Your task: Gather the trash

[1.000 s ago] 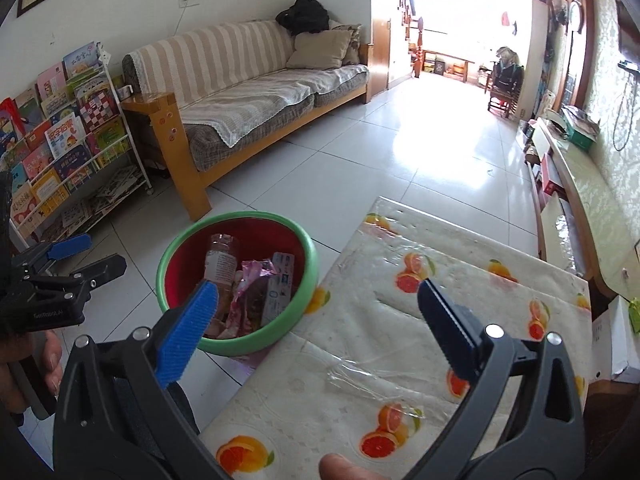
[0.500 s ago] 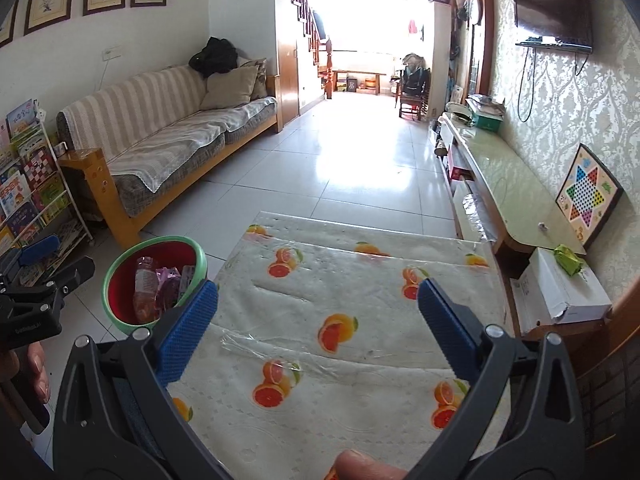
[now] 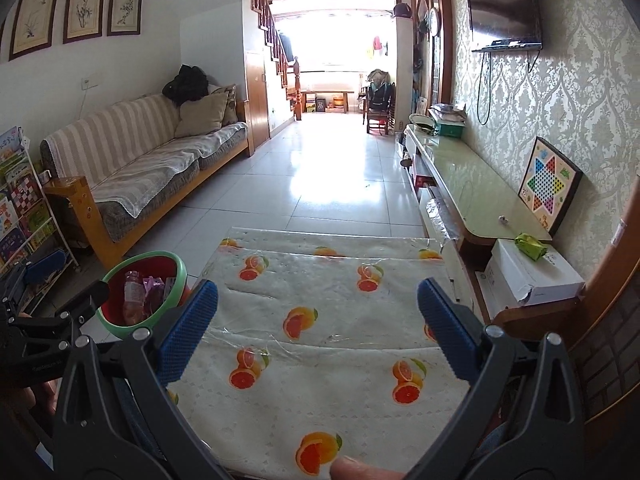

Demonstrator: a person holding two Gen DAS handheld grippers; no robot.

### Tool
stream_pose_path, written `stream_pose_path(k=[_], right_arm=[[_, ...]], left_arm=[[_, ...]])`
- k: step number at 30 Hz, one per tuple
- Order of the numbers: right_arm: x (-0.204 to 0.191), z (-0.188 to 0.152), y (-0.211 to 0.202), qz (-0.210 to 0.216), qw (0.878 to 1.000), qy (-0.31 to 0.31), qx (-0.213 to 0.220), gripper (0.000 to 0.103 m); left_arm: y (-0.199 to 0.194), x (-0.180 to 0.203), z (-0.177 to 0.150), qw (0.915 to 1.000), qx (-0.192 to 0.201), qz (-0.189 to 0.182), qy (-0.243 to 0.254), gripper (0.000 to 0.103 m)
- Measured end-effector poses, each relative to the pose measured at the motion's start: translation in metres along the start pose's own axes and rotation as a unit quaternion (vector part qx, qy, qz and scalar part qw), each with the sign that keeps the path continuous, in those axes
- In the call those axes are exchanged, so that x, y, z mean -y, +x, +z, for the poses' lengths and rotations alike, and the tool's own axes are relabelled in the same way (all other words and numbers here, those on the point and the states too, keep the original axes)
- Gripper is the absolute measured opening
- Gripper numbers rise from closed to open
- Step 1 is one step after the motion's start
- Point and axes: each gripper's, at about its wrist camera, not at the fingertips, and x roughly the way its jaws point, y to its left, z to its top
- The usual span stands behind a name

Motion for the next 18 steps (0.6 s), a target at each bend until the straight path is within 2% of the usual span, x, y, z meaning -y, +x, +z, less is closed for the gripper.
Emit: stream_pose_path(k=[7,18], right_arm=[[0.0,-0.007,-0.021,-0.002,1.0,0.001,0.018,0.098],[0.004,-0.008,-0.027,-0.012,1.0,0.011,0.023,0.098]], left_arm=[[-0.01,0.006,-0.003,1.0,0.001,0.005,-0.009,0.095],[-0.011,0.006,-0.006,0.9999,0.0,-0.002,-0.015,0.095]])
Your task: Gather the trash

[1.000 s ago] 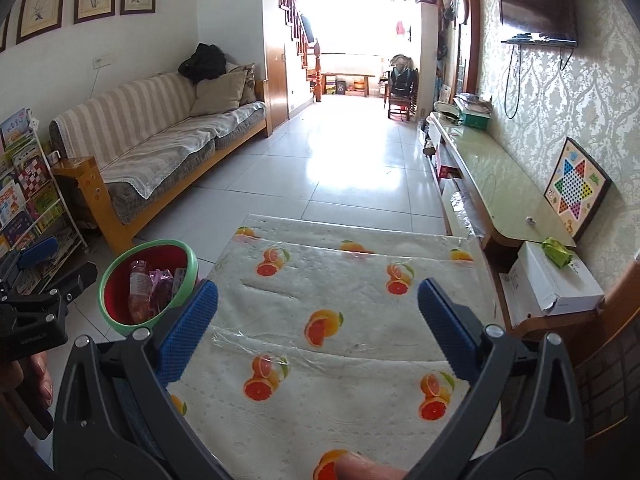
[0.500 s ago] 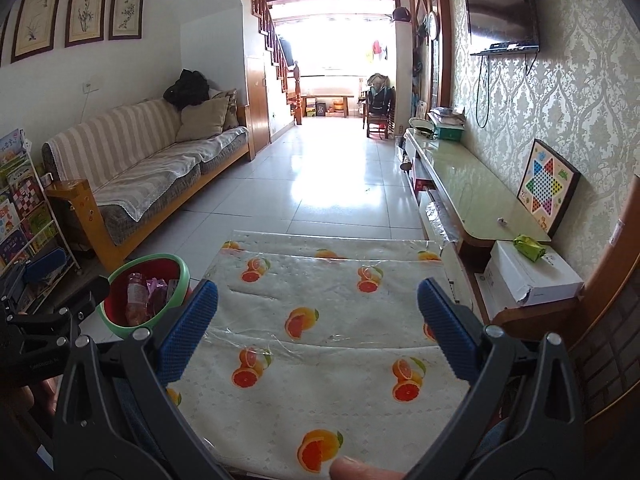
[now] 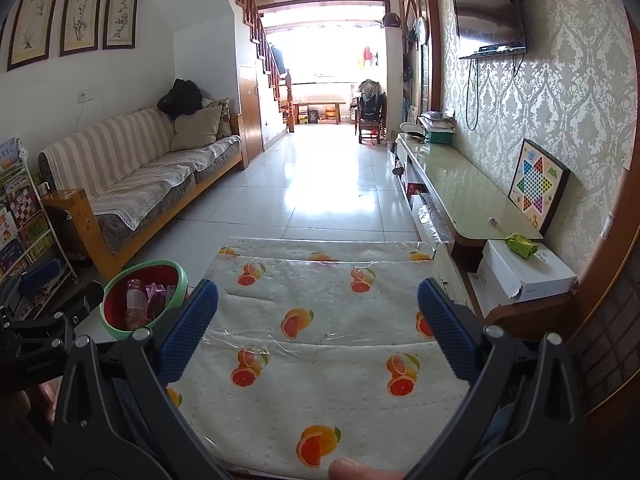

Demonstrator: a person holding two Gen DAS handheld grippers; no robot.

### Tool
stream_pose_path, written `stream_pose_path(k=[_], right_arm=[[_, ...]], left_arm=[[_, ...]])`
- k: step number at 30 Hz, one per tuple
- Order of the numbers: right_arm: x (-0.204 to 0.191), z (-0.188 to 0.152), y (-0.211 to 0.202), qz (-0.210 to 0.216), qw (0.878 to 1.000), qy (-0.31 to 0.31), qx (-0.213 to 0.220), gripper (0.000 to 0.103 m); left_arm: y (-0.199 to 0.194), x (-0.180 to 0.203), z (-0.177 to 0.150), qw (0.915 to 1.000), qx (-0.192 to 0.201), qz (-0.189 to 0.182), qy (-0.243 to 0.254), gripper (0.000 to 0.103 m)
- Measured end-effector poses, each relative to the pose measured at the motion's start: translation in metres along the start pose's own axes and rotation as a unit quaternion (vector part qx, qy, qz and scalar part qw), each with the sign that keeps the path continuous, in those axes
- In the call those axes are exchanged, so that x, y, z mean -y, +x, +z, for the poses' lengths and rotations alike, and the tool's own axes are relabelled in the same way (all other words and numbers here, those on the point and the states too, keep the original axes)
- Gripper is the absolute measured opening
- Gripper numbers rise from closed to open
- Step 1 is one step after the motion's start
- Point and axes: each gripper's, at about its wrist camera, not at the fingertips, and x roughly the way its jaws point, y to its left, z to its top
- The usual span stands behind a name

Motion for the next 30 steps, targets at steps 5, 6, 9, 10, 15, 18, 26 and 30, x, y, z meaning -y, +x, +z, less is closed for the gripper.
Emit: stream_pose_path(k=[5,6,9,10,15,18,26,30], right_arm=[[-0.0011,-0.0003,-0.0033,-0.001,1.0,-0.002,0.004,0.098],[-0.0011,-0.0001,-0.0035,-0.001,1.0,-0.002,0.004,0.098],[-0.0005,-0.0001,-0.0035,-0.001,1.0,-0.001,0.003,0.098],[0.0001,-0.0002,-0.0035,-0.001,1.0,-0.001,0.003,0.098],[0.0008,-0.0006,-0.0032,-0.001,1.0,0.0,0.0,0.098],[0.001,-0.0006,-0.0031,-0.001,1.0,0.0,0.001,0.098],[0.0003,0.0007,-0.0022,0.0,1.0,-0.002,-0.001,0.098],[-0.001,0.0003,-0.0007,0.0,1.0,-0.003,-0.002,0.098]], left_arm=[[0.0013,0.0036,-0.0016,1.0,-0.001,-0.003,0.002,0.095],[0.0015,0.0044,-0.0008,1.0,-0.001,-0.003,0.001,0.095],[0.0011,0.0033,-0.0013,1.0,-0.001,-0.005,0.0,0.095],[0.0011,0.0034,-0.0013,1.0,-0.001,-0.005,0.0,0.095],[0.0012,0.0045,-0.0007,1.0,0.0,-0.005,-0.001,0.095],[0.001,0.0049,-0.0001,1.0,0.001,-0.005,0.0,0.095],[-0.0008,0.0032,-0.0005,0.9998,0.007,-0.017,-0.007,0.095],[-0.0055,0.0039,0.0014,0.9997,0.022,-0.003,-0.006,0.095]])
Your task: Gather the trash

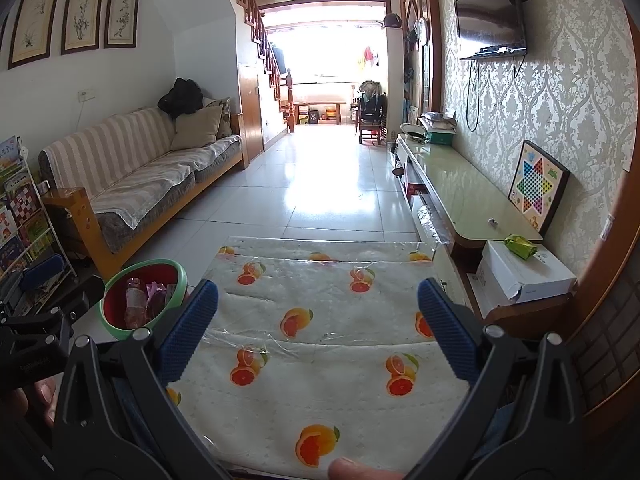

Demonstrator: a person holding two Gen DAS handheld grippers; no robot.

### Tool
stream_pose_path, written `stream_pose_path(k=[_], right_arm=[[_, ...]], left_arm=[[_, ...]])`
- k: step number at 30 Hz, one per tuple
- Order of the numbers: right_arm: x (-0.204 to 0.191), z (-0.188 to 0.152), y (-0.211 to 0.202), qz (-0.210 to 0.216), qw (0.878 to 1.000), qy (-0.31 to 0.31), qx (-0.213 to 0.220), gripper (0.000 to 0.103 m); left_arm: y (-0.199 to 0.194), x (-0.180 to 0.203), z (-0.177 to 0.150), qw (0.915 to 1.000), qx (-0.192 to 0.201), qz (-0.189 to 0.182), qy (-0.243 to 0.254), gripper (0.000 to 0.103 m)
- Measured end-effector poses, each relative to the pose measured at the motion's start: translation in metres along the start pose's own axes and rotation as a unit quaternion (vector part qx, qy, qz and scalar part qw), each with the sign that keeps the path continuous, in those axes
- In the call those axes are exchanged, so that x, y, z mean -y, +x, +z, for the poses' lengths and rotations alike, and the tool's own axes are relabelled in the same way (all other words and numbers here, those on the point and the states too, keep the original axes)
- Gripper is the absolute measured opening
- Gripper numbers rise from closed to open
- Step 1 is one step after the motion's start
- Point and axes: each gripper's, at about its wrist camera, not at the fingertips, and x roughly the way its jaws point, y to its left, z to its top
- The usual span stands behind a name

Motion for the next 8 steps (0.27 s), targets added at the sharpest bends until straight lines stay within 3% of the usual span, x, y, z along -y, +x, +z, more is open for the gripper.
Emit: stream_pose_path(k=[8], right_arm=[[-0.0008,-0.0012,0.0008,0.001,1.0,-0.001,0.001,0.098]], left_arm=[[0.0044,-0.0004,0.0015,0.9999,-0.009,0.008,-0.001,0.095]])
